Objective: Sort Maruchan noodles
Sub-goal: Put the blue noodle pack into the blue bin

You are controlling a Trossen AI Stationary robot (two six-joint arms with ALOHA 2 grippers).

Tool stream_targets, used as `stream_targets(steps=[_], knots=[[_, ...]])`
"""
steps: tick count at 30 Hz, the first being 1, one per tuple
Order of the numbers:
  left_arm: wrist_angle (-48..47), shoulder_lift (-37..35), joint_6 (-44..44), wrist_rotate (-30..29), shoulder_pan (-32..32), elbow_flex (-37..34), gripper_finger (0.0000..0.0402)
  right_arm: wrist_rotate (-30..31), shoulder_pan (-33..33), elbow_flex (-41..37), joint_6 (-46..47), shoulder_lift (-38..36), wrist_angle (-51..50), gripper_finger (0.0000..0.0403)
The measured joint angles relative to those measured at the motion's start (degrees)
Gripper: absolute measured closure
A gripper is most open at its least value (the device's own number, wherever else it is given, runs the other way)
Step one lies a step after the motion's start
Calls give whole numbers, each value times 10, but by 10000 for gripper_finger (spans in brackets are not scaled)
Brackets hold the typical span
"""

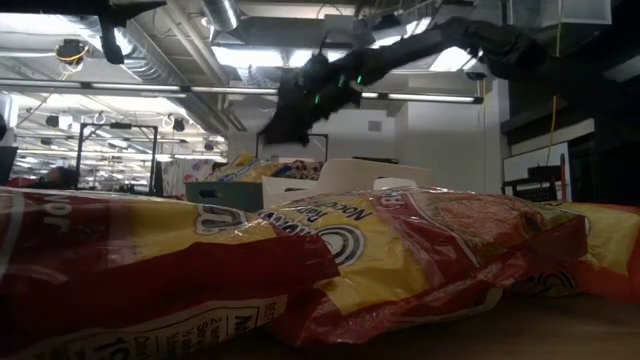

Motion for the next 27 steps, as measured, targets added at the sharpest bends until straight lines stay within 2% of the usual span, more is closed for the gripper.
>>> stream_targets(steps=[5,7,9,16,27], knots=[[-2,0,27,0,0,0,349,-127,7,3,-3,-55,-22,251],[-2,0,29,0,0,0,349,-151,14,2,-3,-54,-43,268],[-2,0,29,0,0,0,349,-150,22,-2,-18,-48,-72,284],[-2,0,29,2,0,0,349,-51,48,-35,-60,-27,-55,320],[-1,0,25,5,0,0,349,95,40,-46,-63,19,-18,340]])
